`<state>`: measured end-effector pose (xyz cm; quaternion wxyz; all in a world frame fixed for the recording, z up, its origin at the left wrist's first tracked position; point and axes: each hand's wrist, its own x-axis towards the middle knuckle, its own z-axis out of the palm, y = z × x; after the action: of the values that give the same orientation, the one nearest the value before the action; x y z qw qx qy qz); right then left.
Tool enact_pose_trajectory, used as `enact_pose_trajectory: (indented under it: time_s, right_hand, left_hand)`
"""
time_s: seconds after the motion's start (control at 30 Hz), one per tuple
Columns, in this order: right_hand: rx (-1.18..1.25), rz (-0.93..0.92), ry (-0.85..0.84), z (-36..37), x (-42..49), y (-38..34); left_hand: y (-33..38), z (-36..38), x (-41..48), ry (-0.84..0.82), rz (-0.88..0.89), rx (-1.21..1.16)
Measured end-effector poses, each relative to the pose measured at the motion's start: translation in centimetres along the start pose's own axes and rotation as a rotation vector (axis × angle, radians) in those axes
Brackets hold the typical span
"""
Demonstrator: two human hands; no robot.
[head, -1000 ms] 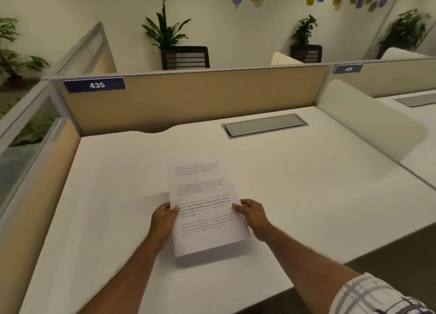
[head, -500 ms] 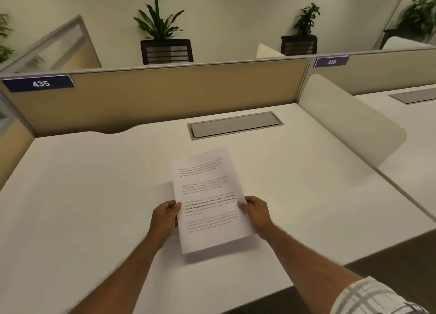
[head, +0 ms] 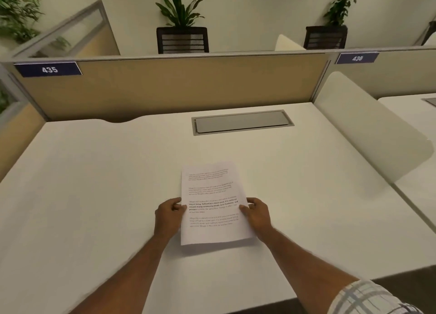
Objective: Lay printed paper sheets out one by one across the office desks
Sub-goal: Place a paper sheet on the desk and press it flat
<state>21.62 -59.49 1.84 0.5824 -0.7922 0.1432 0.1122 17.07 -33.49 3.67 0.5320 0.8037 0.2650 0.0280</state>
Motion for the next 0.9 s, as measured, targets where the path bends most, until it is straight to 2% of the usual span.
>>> enact_pose_trajectory:
  time_s: [0.13, 0.27, 0.37, 0.57, 0.9]
  right_hand:
    - [-0.175, -0.045, 0.0, 0.3, 0.4, -0.5]
    - [-0.523, -0.247, -0.004, 0.4, 0.4, 0.7]
    - [-0.789, -0.371, -0.027, 0.0, -0.1, 1.5]
    - [-0.956, -0.431, -0.023, -0.2, -0.4, 2.2]
    - [-0.983, -0.392, -0.061, -0.5, -0.6, 1.3]
  left_hand:
    - [-0.1, 0.0, 0.2, -0.072, 0.122, 0.206]
    - [-2.8, -0.1, 0.2, -0.204, 0.295, 0.624]
    - [-3.7, -0.2, 0.0, -0.205, 0.343, 0.827]
    - [-3.9, -0.3, -0.3, -0.19, 0.396, 0.862]
    - [-3.5, -0.9, -0.3, -0.229, 0.433, 0.872]
